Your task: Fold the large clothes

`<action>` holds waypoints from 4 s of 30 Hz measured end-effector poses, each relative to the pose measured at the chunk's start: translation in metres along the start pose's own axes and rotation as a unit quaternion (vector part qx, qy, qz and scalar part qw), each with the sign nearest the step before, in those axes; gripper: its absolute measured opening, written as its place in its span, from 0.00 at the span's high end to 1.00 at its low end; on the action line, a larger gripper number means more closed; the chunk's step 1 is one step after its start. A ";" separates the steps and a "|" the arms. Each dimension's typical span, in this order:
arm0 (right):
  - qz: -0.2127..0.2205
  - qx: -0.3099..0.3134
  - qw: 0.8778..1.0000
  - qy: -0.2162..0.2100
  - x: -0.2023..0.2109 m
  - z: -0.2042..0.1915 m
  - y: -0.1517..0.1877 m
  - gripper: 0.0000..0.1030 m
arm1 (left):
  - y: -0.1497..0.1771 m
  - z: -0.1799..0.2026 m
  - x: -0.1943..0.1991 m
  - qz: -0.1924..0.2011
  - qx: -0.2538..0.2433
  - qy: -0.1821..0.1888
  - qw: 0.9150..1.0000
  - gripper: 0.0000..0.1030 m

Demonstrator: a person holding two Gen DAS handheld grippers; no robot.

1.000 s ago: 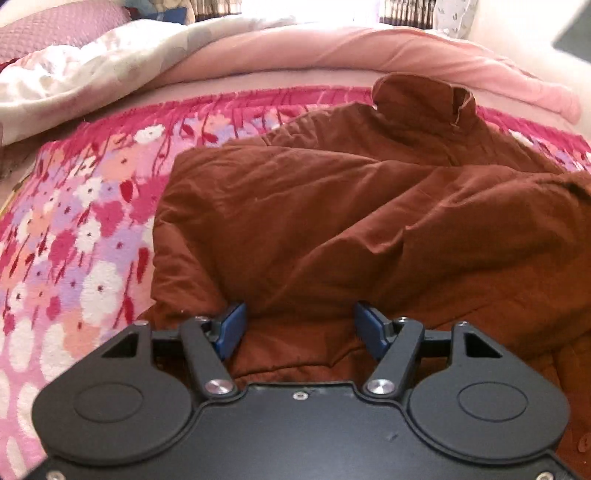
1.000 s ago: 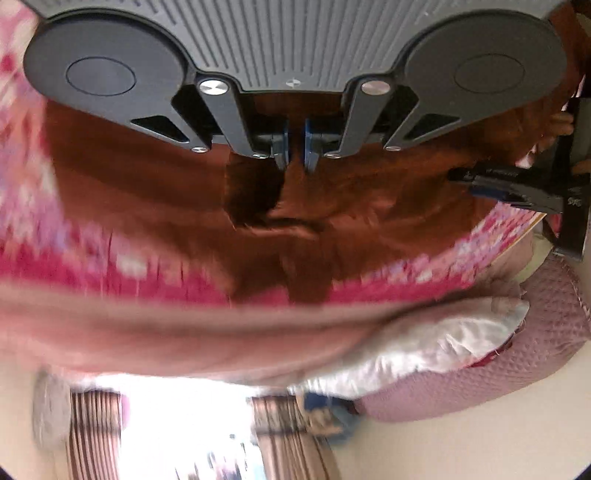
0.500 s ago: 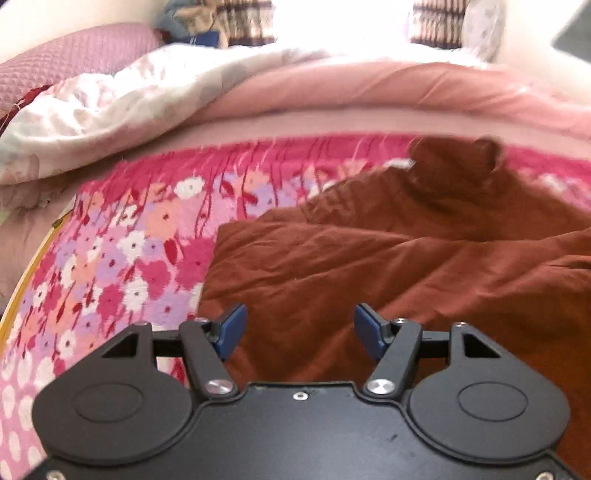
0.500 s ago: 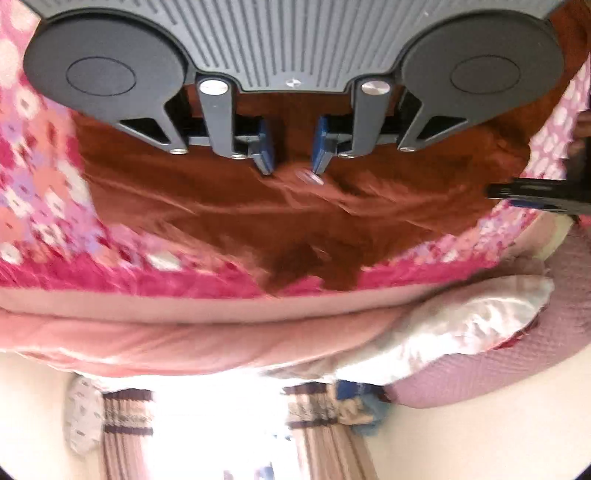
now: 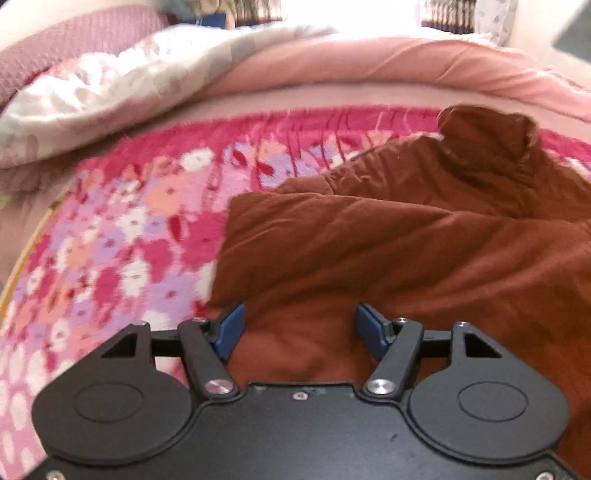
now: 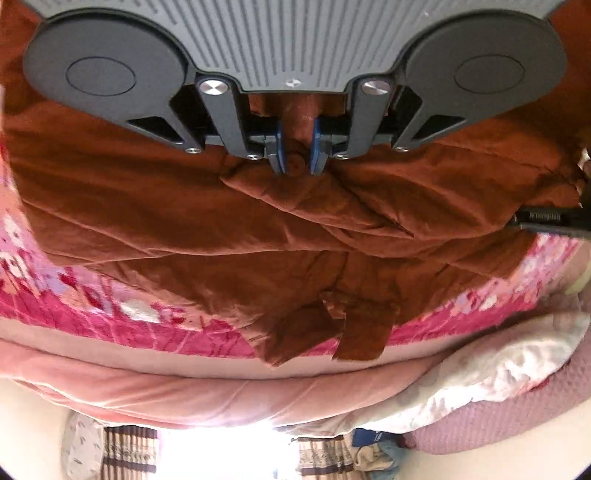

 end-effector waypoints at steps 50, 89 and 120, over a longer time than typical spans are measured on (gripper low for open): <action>0.012 -0.009 0.998 0.059 0.193 0.048 0.202 0.75 | 0.235 -0.019 0.184 0.063 -0.087 -0.040 0.993 0.23; 0.070 -0.149 0.986 0.030 0.255 0.109 0.247 0.56 | 0.257 -0.062 0.209 -0.019 0.079 0.130 0.988 0.32; 0.122 -0.095 0.988 -0.026 0.218 0.125 0.039 0.89 | 0.020 -0.054 0.150 -0.004 0.111 0.207 0.972 0.89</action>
Point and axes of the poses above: each gripper's, at about its wrist camera, not at the fingertips, and x roughly against the way its jaws point, z to its right, y to its underside, the point moved 7 cm from there along -x, roughly the way its jaws point, and after that the axes turned 5 degrees about z, right-handed, at the moved point
